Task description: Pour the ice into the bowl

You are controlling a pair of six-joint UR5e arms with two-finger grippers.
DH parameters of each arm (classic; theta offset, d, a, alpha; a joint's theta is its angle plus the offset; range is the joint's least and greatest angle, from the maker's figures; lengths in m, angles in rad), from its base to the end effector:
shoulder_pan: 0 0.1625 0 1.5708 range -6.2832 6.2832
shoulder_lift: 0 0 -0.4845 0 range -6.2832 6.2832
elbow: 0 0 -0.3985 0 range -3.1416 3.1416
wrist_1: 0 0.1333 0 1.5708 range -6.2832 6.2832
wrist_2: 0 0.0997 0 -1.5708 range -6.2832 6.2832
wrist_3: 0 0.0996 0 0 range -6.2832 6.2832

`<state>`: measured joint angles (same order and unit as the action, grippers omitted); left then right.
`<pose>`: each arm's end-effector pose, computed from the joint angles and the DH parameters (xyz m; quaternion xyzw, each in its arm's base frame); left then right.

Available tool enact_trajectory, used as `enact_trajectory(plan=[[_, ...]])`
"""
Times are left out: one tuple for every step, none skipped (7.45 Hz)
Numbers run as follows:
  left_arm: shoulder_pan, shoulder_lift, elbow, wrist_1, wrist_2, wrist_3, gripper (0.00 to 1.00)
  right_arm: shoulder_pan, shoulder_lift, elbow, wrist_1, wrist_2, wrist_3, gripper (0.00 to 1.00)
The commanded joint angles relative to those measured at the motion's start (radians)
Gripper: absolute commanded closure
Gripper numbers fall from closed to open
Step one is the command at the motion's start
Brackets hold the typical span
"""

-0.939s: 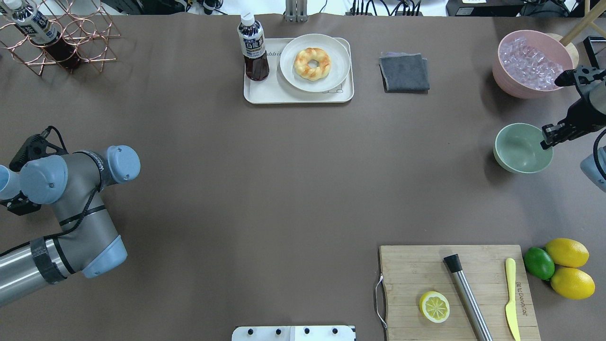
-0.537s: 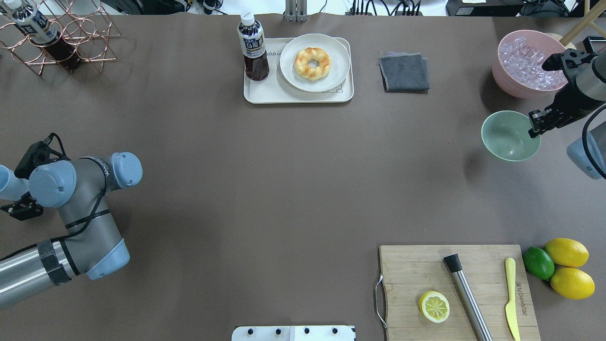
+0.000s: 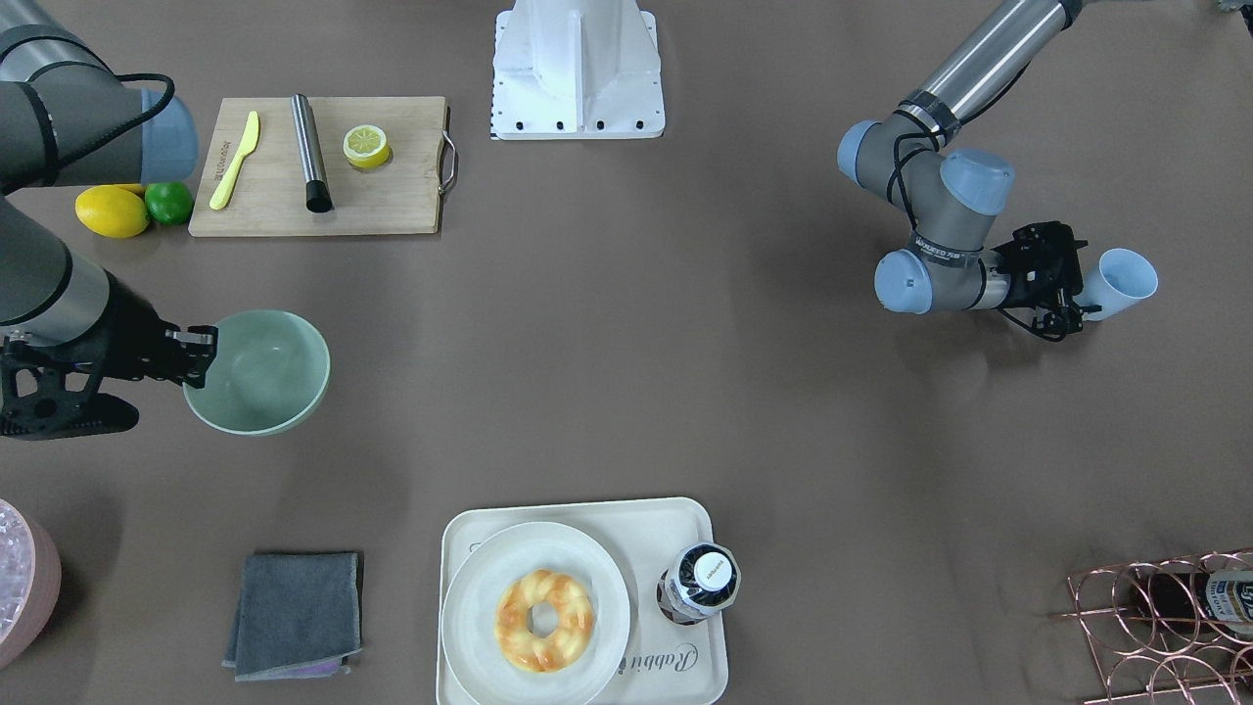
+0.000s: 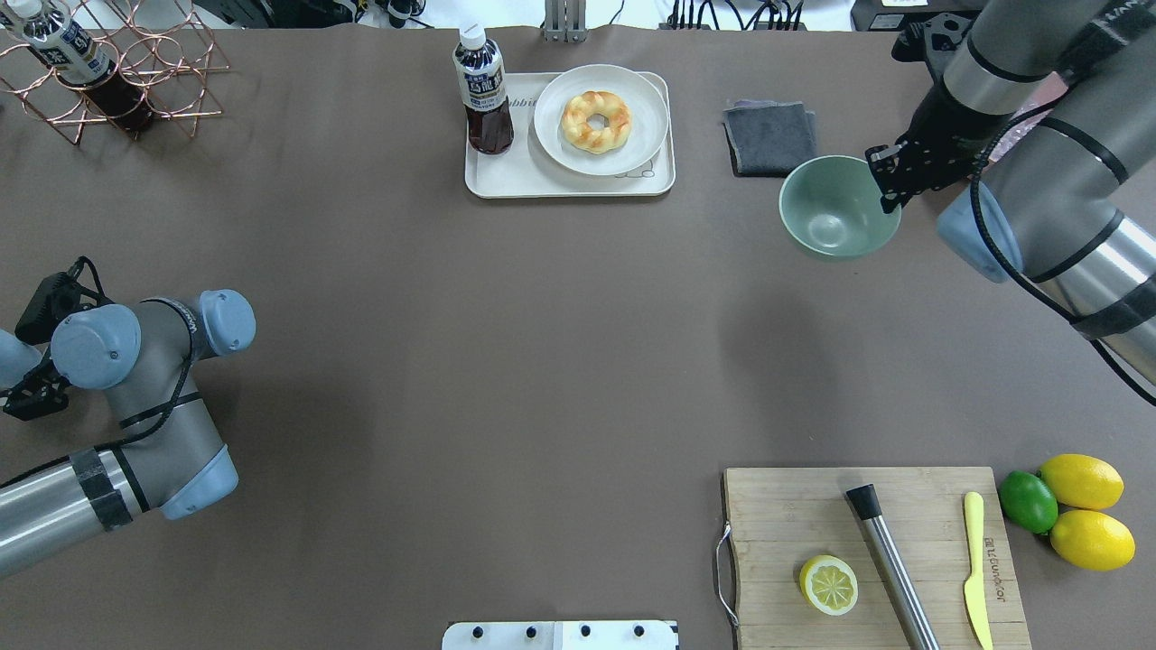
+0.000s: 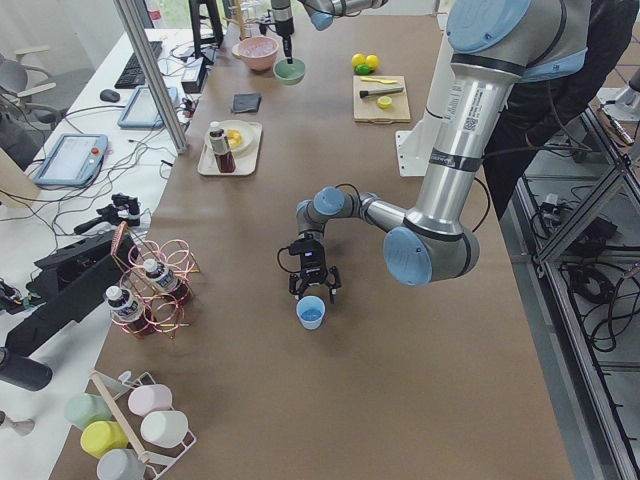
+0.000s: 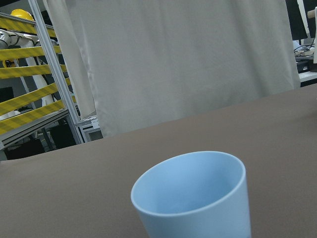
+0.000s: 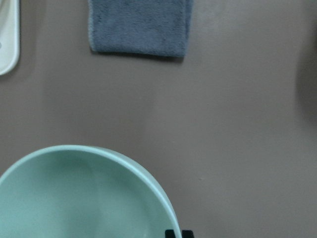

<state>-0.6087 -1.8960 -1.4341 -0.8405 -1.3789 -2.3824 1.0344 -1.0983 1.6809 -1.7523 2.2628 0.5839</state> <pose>0.3898 -0.4573 0.6821 0.1188 -0.2556 -0.6058 0.7440 -0.2850 -0.6158 0.4063 -0.0178 -0.3811 -0.0456 0.9232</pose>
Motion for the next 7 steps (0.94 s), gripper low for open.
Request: enact_trajectory(plan=[[-0.023, 0.002, 0.041, -0.034, 0.003, 0.0, 0.03, -0.08, 0.163, -0.047, -0.062, -0.035, 0.141, 1.0], [-0.029, 0.002, 0.061, -0.051, 0.003, -0.001, 0.03, -0.108, 0.208, -0.064, -0.07, -0.057, 0.187, 1.0], [-0.036, 0.005, 0.067, -0.057, 0.004, -0.001, 0.05, -0.144, 0.247, -0.075, -0.072, -0.083, 0.245, 1.0], [-0.042, 0.008, 0.069, -0.06, 0.004, -0.001, 0.07, -0.174, 0.291, -0.096, -0.072, -0.107, 0.298, 1.0], [-0.048, 0.008, 0.069, -0.06, 0.004, -0.001, 0.08, -0.212, 0.313, -0.096, -0.072, -0.129, 0.344, 1.0], [-0.049, 0.012, 0.069, -0.068, 0.004, -0.004, 0.11, -0.253, 0.342, -0.101, -0.072, -0.147, 0.4, 1.0], [-0.049, 0.014, 0.07, -0.075, 0.004, -0.017, 0.12, -0.29, 0.385, -0.122, -0.07, -0.166, 0.451, 1.0]])
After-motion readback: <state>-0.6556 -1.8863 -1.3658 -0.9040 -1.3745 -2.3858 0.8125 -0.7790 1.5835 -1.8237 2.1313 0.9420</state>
